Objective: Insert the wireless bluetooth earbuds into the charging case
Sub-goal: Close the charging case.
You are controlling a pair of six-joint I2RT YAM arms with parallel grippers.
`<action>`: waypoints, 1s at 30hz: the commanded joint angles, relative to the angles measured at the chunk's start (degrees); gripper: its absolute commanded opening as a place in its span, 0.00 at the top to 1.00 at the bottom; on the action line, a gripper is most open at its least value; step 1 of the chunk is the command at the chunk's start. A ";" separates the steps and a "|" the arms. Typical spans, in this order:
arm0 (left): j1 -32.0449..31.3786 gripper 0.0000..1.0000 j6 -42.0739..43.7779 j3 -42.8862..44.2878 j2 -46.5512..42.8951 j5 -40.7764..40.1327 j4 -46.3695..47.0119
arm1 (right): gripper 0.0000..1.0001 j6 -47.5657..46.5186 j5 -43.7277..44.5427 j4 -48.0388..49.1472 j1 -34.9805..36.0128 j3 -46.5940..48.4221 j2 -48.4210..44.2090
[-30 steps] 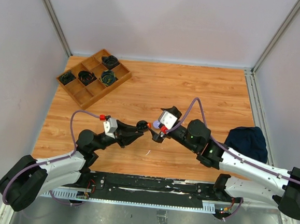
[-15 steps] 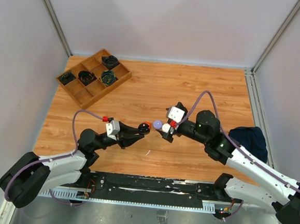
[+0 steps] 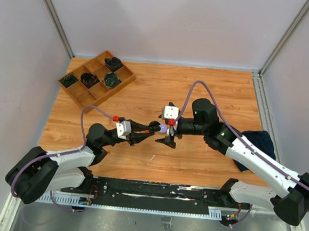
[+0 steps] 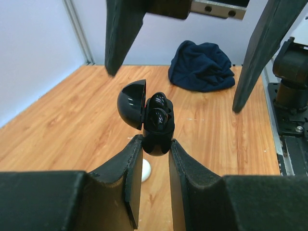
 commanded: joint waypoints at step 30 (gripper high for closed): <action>0.22 1.00 -6.46 4.74 3.22 -4.37 -2.37 | 0.07 -4.14 -2.39 -13.42 -1.38 4.62 -0.23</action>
